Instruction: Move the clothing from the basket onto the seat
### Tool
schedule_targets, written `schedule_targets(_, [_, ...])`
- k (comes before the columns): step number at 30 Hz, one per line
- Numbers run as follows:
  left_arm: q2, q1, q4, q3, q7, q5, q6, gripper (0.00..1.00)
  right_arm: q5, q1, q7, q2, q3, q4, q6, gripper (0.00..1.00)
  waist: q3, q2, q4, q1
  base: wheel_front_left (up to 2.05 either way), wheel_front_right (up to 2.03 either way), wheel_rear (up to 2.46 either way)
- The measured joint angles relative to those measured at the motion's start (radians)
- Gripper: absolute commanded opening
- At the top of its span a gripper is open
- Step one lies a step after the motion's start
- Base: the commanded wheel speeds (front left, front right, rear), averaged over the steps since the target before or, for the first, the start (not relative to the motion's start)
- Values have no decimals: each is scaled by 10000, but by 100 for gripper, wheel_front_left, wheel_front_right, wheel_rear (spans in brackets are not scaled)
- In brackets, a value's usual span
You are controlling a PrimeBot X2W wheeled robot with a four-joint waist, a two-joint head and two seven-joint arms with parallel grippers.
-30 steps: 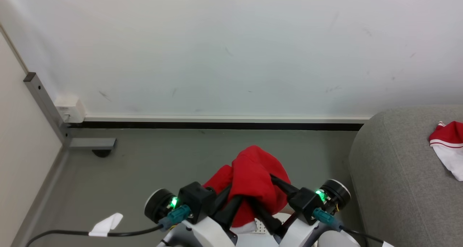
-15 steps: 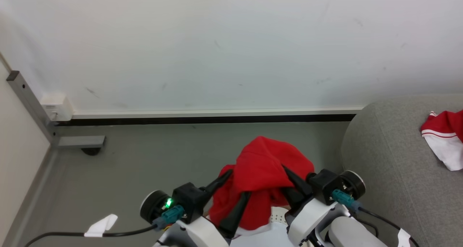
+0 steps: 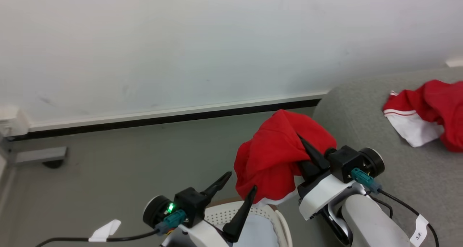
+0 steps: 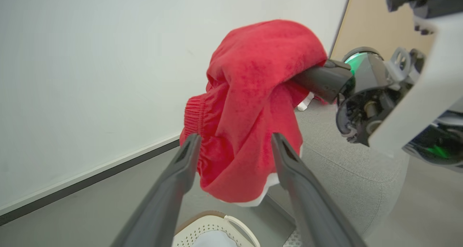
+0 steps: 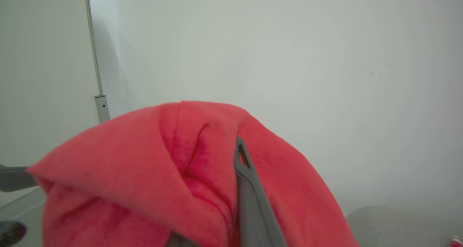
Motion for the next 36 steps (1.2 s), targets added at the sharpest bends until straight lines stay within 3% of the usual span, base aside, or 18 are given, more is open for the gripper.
schedule_targets(18, [-136,-224,201,-144,-163,0,-48,100,-1438,625,0,-128,-2011,-439,0,0,532,0,-2144,0,0,0,0])
schedule_targets(27, [21,-745,-75,-330,100,205,-182,100,-1509,351,2,-403,-3225,-780,0,0,1581,0,-2157,0,0,0,0])
schedule_targets(36, [583,-2068,-725,-190,460,740,-512,100,-1714,-2311,44,-696,-6416,-470,0,0,3731,0,-1751,2,0,0,0])
